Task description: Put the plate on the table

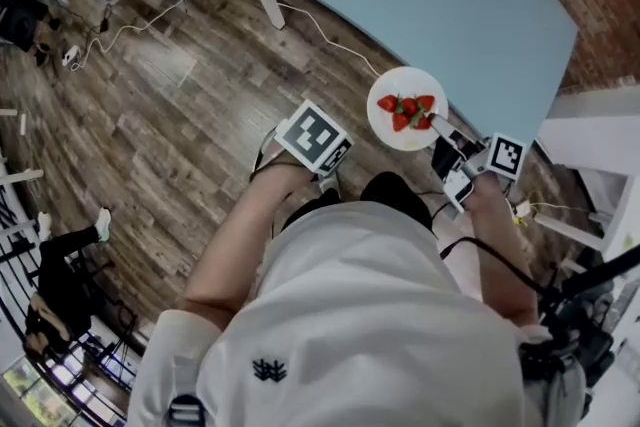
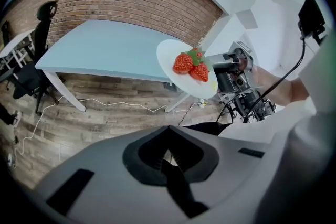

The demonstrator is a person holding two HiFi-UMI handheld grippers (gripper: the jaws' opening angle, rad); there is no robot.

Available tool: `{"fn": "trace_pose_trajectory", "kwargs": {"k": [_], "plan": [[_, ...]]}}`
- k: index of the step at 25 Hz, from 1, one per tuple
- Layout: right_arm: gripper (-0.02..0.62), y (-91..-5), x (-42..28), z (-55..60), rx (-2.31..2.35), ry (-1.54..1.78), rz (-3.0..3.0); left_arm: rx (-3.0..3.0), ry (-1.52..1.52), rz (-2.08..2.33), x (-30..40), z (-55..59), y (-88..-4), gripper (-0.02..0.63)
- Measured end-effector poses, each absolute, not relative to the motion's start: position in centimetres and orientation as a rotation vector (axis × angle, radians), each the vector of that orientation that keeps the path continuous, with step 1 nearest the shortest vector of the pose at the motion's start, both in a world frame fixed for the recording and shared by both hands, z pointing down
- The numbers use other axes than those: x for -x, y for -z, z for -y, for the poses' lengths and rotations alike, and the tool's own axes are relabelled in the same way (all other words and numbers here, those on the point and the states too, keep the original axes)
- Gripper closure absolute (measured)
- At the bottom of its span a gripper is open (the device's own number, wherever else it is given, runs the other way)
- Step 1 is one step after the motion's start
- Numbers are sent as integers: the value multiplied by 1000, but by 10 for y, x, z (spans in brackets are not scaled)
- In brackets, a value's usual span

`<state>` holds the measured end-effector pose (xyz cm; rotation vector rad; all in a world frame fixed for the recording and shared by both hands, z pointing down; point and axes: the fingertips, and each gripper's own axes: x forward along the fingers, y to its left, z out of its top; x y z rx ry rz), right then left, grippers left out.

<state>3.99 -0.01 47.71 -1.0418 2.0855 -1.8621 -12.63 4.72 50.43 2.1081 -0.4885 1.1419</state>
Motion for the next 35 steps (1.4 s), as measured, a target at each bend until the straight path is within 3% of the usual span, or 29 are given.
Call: {"fn": "trace_pose_trajectory", "kwargs": {"k": [10,25,35], "plan": [[571,-499,-44,100,1010,1891,-1993,-2091,-1245,483,133,28,-519,604],[571,-553,-127,371,1036,1915,-1871,-2063,-1229,528,50,212,-494,604],[571,-616,-186,485,1163,1933,-1728,-2026,-1215,591,10,256,-490,604]]}}
